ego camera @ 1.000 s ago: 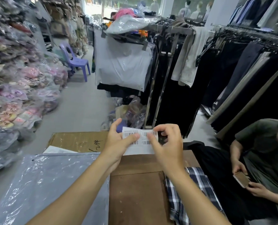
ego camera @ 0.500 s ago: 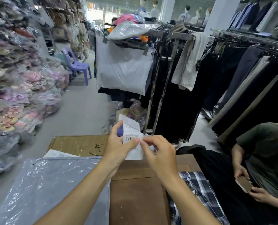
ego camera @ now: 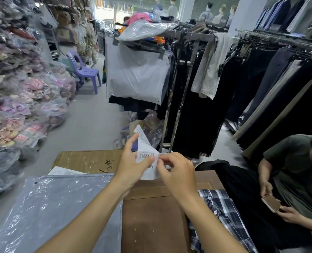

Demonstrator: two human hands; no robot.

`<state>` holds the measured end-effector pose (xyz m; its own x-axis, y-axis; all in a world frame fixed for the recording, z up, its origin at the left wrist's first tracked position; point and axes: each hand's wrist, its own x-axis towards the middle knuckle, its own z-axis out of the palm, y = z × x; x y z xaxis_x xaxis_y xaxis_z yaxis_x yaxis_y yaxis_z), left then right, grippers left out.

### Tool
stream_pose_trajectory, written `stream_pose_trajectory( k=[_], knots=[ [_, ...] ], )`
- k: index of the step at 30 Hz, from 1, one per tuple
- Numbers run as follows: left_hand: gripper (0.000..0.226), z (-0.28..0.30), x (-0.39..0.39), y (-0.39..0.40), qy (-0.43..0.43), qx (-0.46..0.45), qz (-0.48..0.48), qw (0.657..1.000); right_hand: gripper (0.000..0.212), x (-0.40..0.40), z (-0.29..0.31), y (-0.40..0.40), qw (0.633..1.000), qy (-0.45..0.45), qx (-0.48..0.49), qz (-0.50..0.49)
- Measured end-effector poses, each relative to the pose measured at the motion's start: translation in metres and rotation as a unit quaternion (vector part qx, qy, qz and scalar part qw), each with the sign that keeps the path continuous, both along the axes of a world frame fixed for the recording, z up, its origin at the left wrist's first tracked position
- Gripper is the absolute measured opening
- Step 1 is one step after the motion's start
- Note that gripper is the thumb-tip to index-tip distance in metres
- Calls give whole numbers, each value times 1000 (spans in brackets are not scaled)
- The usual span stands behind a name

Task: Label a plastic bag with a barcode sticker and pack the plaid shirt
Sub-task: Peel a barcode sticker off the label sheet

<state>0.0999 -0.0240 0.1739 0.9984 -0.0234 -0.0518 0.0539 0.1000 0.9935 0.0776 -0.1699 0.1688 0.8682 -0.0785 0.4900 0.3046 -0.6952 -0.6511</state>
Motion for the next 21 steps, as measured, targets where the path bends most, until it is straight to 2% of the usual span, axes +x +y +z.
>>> stream_pose_trajectory(
  k=[5, 9, 11, 14, 17, 21],
  knots=[
    [77, -11, 2, 1, -18, 20, -3, 1000, 12, 2, -1, -1, 998, 51, 27, -17],
    [65, -31, 7, 6, -29, 74, 19, 997, 9, 0, -3, -9, 985, 123, 109, -55],
    [55, -42, 7, 7, -19, 73, 25, 997, 9, -4, -5, -16, 976, 146, 143, -72],
    [50, -66, 2, 4, 31, 64, 17, 997, 11, -9, -7, -29, 964, 170, 180, -94],
    [48, -97, -14, -7, 124, 61, -18, 990, 14, -14, -9, -42, 949, 184, 226, -118],
    [48, -136, -46, -27, 201, 173, -85, 961, 16, -19, -15, -50, 940, 193, 243, -139]
  ],
)
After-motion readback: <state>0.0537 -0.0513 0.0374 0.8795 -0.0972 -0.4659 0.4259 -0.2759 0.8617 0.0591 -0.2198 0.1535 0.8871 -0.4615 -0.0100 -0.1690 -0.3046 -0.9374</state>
